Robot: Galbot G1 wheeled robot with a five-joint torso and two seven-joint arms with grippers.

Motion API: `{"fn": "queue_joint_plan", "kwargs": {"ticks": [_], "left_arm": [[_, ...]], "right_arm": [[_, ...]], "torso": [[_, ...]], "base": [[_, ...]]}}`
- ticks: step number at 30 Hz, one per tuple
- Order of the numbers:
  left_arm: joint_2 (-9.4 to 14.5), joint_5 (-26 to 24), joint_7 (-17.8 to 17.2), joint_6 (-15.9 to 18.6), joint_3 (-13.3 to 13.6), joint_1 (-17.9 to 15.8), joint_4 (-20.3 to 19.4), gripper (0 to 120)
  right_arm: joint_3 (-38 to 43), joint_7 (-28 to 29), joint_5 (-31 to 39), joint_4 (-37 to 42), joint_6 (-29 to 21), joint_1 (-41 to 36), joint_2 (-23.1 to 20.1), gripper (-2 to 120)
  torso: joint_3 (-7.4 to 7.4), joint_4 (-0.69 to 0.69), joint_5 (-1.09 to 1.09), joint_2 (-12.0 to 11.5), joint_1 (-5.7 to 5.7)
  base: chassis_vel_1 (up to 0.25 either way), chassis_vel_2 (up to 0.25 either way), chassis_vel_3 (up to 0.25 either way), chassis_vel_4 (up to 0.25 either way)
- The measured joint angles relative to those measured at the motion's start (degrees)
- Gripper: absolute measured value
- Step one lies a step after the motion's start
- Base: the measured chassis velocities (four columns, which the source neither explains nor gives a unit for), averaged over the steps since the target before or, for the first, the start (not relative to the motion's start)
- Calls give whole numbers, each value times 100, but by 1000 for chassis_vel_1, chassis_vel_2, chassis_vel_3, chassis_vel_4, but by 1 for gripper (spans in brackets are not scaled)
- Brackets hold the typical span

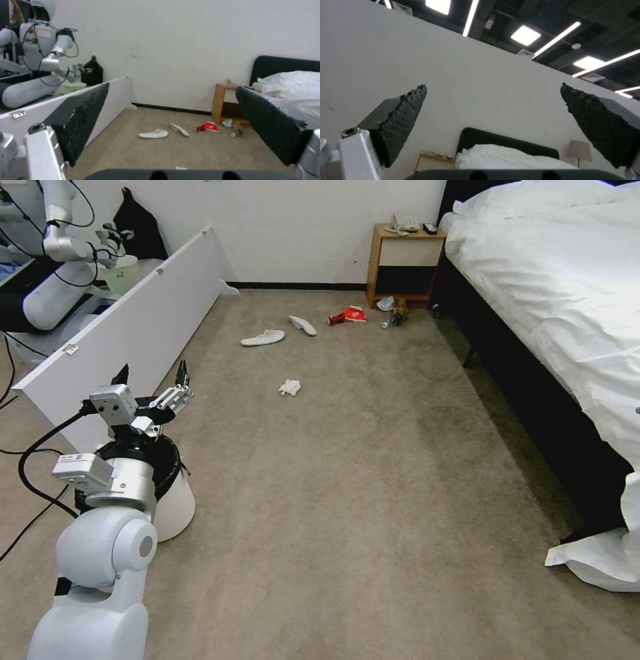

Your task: Pick up the trash bin, then pick up the garbage from the floor and place it into the trash bin.

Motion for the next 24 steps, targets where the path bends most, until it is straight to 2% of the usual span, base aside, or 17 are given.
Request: {"fn": "queue_joint_plan", "kwargs": {"ticks": [13,16,17,19,20,21,23,24], "left_arm": [[9,11,-71,14,-21,-32,16,100],[-26,33,-893,337,-59,-68,1,100],[-26,33,-893,337,-59,-68,1,100],[-29,-82,-1403,619,-165,-83,16,100],[-23,-138,-1557,712,-224,-85,37,100],[-23,-138,-1557,712,-224,-85,37,100],[10,-235,-1841,892,-403,-95,84,100],[10,-235,-1841,892,-403,-95,84,100]], "right_arm": [[-33,0,-11,-45,-9,38,10,100],[-45,0,-28,-54,-9,49,25,100],[-45,0,-28,-54,-9,49,25,100],[-61,-1,-51,-66,-9,53,37,100],[-65,-2,-63,-76,-9,56,42,100],[-65,-2,-63,-76,-9,56,42,100],[-78,-4,-85,-96,-8,67,47,100],[-78,-4,-85,-96,-8,67,47,100]], "torso": [[0,0,0,0,0],[0,0,0,0,0],[0,0,0,0,0],[0,0,0,0,0],[0,0,0,0,0],[0,0,0,0,0],[0,0,0,0,0],[0,0,0,0,0]], "base": [[0,0,0,0],[0,0,0,0],[0,0,0,0],[0,0,0,0],[0,0,0,0],[0,0,0,0],[0,0,0,0],[0,0,0,0]]}}
